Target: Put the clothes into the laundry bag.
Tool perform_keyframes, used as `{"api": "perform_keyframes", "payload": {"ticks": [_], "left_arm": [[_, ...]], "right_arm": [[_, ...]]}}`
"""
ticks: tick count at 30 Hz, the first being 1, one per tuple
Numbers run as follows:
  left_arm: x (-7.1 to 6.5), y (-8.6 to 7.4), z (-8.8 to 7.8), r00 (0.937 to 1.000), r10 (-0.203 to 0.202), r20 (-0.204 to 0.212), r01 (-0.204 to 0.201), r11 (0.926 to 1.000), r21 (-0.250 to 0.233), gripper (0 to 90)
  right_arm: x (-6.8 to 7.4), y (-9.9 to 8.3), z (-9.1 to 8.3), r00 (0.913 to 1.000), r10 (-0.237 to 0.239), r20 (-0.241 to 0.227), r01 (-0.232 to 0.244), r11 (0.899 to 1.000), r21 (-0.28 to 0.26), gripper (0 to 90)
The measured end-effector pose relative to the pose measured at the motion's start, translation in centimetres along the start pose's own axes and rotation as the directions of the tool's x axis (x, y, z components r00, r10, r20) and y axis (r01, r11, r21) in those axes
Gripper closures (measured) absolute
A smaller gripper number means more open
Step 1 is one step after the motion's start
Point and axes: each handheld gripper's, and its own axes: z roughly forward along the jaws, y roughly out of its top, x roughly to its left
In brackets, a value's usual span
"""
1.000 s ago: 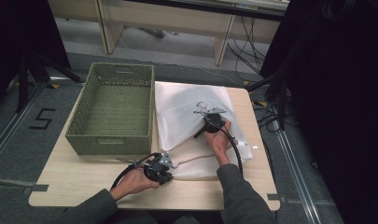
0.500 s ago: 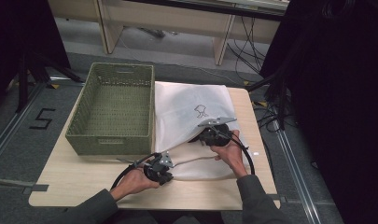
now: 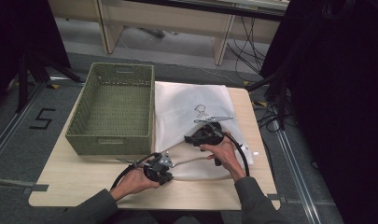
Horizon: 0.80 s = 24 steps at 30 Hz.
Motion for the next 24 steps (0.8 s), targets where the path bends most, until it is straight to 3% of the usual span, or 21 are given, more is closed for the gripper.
{"api": "perform_keyframes", "payload": {"ticks": [1,2,5,7,8,9,10,11,12,15,16,17,19,20,21,22,23,24], "left_arm": [[0.0,0.0,0.0,1.0000,0.001,0.003,-0.001,1.0000,-0.001,84.4],[0.3,0.1,-0.2,0.9989,0.046,0.004,-0.046,0.9985,0.029,84.3],[0.4,0.1,-0.3,0.9985,0.054,0.003,-0.054,0.9980,0.032,84.3],[0.2,0.0,-0.2,0.9993,0.038,0.000,-0.038,0.9991,0.019,84.3],[0.0,0.0,0.0,1.0000,0.008,-0.002,-0.008,0.9999,-0.008,84.3],[0.1,0.0,0.0,0.9999,0.011,-0.002,-0.011,0.9999,-0.005,84.3],[0.3,0.1,-0.2,0.9989,0.046,-0.001,-0.046,0.9986,0.027,84.4],[0.2,0.0,-0.2,0.9994,0.034,-0.001,-0.034,0.9991,0.024,84.4],[0.0,0.0,0.0,1.0000,-0.001,-0.007,0.001,1.0000,-0.008,84.5],[0.0,0.0,0.0,1.0000,0.004,-0.007,-0.004,1.0000,-0.006,84.5],[0.3,0.1,-0.2,0.9990,0.045,-0.002,-0.045,0.9985,0.032,84.5],[0.3,0.0,-0.1,0.9996,0.028,-0.001,-0.028,0.9993,0.022,84.5],[0.2,0.0,-0.1,0.9994,0.033,-0.007,-0.033,0.9992,0.020,84.5],[0.1,0.0,-0.1,0.9999,0.015,-0.007,-0.015,0.9998,0.014,84.5],[0.1,0.1,-0.1,0.9998,0.018,-0.008,-0.017,0.9997,0.017,84.5],[0.2,0.1,-0.1,0.9994,0.035,-0.009,-0.035,0.9992,0.019,84.5],[0.1,0.1,-0.1,0.9998,0.018,-0.007,-0.018,0.9997,0.019,84.5],[0.3,0.1,-0.2,0.9986,0.052,-0.006,-0.051,0.9979,0.038,84.6]], "right_arm": [[-0.1,0.2,0.1,0.9999,-0.015,-0.002,0.015,1.000,-0.019,44.8],[0.0,0.4,0.0,0.9997,-0.023,0.002,0.024,0.999,-0.029,53.4],[0.7,0.8,-0.3,0.9996,-0.023,0.017,0.023,0.999,-0.037,73.6],[0.7,0.9,-0.5,0.9978,-0.062,0.024,0.064,0.996,-0.059,84.1],[1.0,0.9,-0.6,0.9980,-0.058,0.025,0.059,0.996,-0.064,86.1],[1.3,0.9,-0.6,0.9969,-0.072,0.031,0.074,0.995,-0.064,87.1],[1.4,1.0,-0.6,0.9935,-0.105,0.044,0.108,0.992,-0.066,87.7],[1.8,1.0,-0.9,0.9927,-0.109,0.052,0.111,0.992,-0.051,87.9],[2.4,0.9,-1.1,0.9925,-0.111,0.052,0.113,0.993,-0.035,88.0],[3.7,0.0,-1.7,0.9847,-0.159,0.070,0.156,0.987,0.045,88.1],[4.0,-0.6,-1.6,0.9824,-0.173,0.070,0.168,0.983,0.074,88.1],[4.2,-1.4,-1.2,0.9830,-0.167,0.077,0.160,0.983,0.086,88.1],[3.7,-2.2,-0.7,0.9802,-0.182,0.079,0.169,0.975,0.145,88.3],[3.4,-2.6,-0.3,0.9844,-0.155,0.084,0.140,0.977,0.163,88.3],[3.1,-3.1,0.3,0.9875,-0.135,0.082,0.119,0.978,0.172,88.4],[2.8,-3.5,0.9,0.9850,-0.148,0.088,0.129,0.973,0.194,88.4],[2.5,-3.9,1.4,0.9848,-0.142,0.099,0.118,0.969,0.219,88.4],[2.5,-4.1,1.8,0.9865,-0.118,0.114,0.086,0.965,0.248,88.4]]}}
